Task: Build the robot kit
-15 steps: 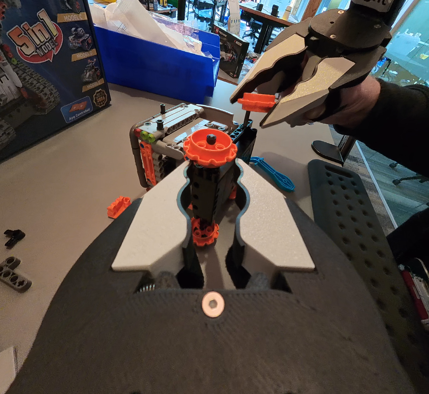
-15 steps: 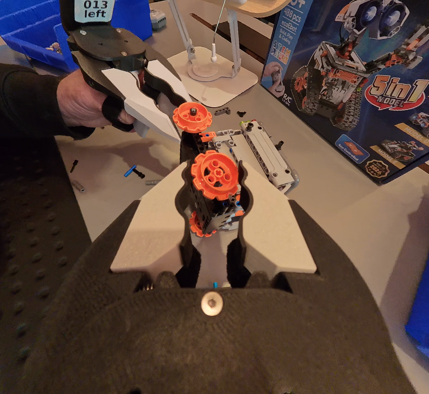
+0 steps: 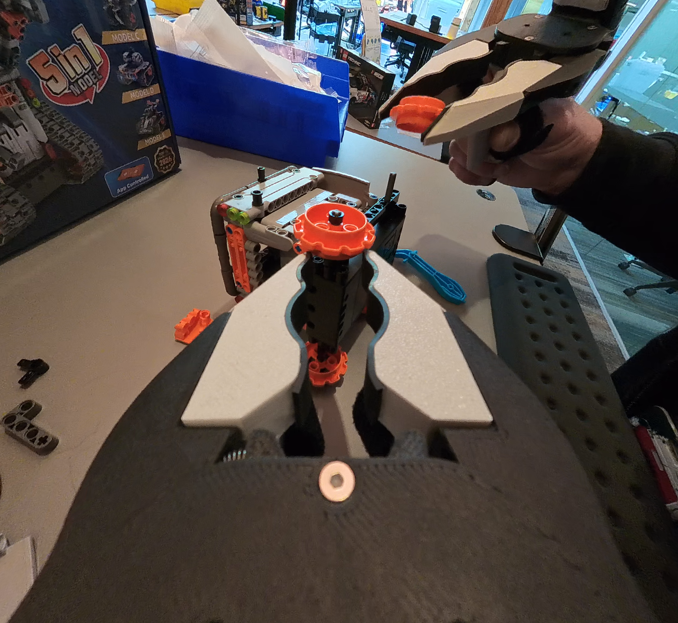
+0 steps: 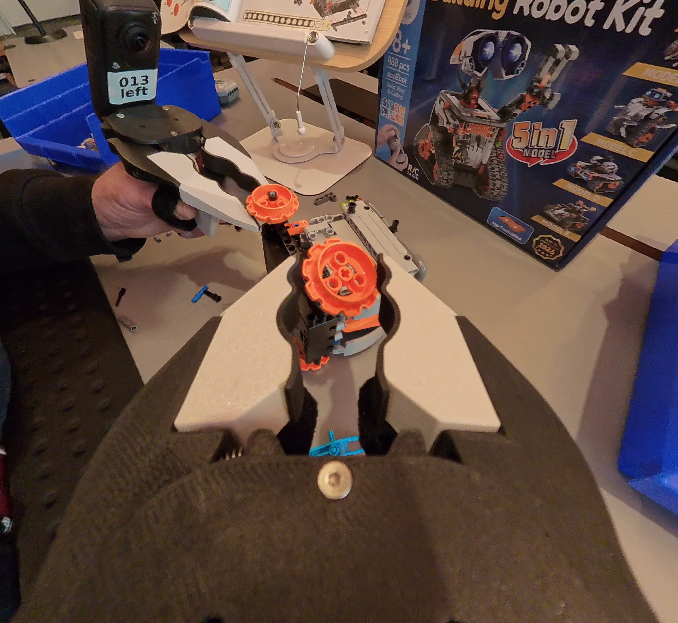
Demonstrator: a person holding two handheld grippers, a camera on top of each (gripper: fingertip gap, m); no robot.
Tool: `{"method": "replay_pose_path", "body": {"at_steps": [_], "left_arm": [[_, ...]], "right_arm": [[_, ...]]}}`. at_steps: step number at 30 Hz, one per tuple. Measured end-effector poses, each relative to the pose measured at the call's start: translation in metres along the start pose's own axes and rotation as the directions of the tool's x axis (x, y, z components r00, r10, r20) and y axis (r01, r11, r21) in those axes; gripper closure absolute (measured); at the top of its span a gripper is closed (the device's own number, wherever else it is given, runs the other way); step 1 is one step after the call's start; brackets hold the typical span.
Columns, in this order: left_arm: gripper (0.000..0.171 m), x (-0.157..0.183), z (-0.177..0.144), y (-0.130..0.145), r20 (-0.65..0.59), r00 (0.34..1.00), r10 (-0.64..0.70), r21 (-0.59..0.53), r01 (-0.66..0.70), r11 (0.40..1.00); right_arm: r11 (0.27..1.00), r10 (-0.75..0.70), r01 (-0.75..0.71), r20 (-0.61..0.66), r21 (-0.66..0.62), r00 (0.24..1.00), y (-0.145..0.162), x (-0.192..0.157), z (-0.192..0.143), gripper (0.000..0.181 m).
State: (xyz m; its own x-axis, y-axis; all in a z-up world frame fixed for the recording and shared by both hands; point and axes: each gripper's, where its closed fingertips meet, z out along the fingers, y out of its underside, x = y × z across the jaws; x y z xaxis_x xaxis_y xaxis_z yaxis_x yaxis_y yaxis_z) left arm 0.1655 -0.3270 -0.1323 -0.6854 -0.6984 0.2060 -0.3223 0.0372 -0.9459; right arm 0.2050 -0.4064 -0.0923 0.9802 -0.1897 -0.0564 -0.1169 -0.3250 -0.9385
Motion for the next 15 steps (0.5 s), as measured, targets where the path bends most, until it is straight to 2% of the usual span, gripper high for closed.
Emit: {"method": "replay_pose_path", "body": {"at_steps": [6, 15], "left_arm": [[0.135, 0.0004, 0.002, 0.0021, -0.005, 1.0, -0.012, -0.011, 0.012, 1.0], [0.132, 0.0074, 0.005, 0.0031, -0.022, 1.0, -0.007, -0.02, 0.006, 1.0]], "right_arm": [[1.0, 0.017, -0.017, -0.007, 0.009, 1.0, 0.0006, 0.0039, -0.0047, 0.144], [1.0, 0.022, -0.022, 0.001, 0.008, 1.0, 0.0018, 0.0034, -0.0051, 0.144]]}}
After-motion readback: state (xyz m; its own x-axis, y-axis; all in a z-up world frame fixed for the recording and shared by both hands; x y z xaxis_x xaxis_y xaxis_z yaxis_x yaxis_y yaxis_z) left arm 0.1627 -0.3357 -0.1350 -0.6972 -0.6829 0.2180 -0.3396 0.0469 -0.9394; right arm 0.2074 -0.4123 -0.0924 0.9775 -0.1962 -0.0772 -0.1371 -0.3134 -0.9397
